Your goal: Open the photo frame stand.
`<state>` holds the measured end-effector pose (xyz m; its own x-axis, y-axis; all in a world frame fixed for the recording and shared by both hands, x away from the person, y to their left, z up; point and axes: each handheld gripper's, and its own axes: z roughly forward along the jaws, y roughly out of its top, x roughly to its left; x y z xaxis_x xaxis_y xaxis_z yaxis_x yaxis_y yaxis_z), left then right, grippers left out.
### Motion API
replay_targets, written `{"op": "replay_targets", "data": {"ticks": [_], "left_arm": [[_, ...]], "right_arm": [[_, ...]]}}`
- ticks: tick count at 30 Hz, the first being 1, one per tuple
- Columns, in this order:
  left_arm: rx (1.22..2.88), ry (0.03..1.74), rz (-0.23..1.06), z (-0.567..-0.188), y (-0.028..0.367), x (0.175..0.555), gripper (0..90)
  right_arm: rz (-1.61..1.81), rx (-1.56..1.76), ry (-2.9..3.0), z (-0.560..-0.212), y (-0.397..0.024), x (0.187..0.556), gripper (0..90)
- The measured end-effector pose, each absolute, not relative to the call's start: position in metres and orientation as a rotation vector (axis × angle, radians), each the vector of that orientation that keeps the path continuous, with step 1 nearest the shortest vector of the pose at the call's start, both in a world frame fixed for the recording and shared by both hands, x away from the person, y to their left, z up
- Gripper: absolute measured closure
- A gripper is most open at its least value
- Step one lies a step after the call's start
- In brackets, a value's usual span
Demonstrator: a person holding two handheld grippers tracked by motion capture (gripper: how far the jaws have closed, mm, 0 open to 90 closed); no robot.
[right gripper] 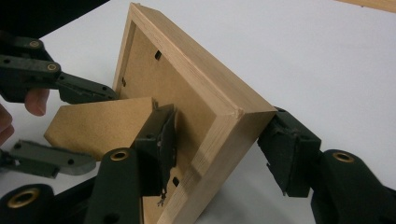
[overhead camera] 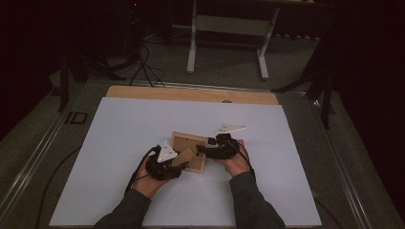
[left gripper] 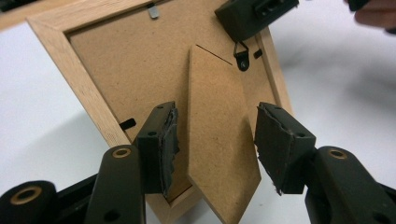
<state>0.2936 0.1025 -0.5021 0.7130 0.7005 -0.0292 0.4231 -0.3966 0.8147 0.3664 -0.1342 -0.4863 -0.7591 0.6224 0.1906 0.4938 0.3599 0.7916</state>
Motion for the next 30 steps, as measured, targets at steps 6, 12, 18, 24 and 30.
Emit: {"op": "replay_targets", "data": {"ticks": [6,12,18,24,30], "left_arm": [[2.033,0.889,0.281,-0.502,0.107,0.298,50.3],[2.022,0.912,0.224,-0.503,0.109,0.301,52.9],[2.042,0.926,0.184,-0.504,0.109,0.302,62.9],[2.061,0.912,0.180,-0.503,0.108,0.301,65.7],[2.059,0.919,0.210,-0.504,0.108,0.302,66.3]], "right_arm": [[1.355,1.001,2.474,-0.485,-0.134,0.365,46.8],[1.346,0.975,2.475,-0.483,-0.134,0.362,47.6],[1.347,0.946,2.476,-0.480,-0.134,0.360,49.2],[1.351,0.924,2.480,-0.477,-0.133,0.357,50.9],[1.347,0.905,2.473,-0.474,-0.135,0.357,54.5]]}}
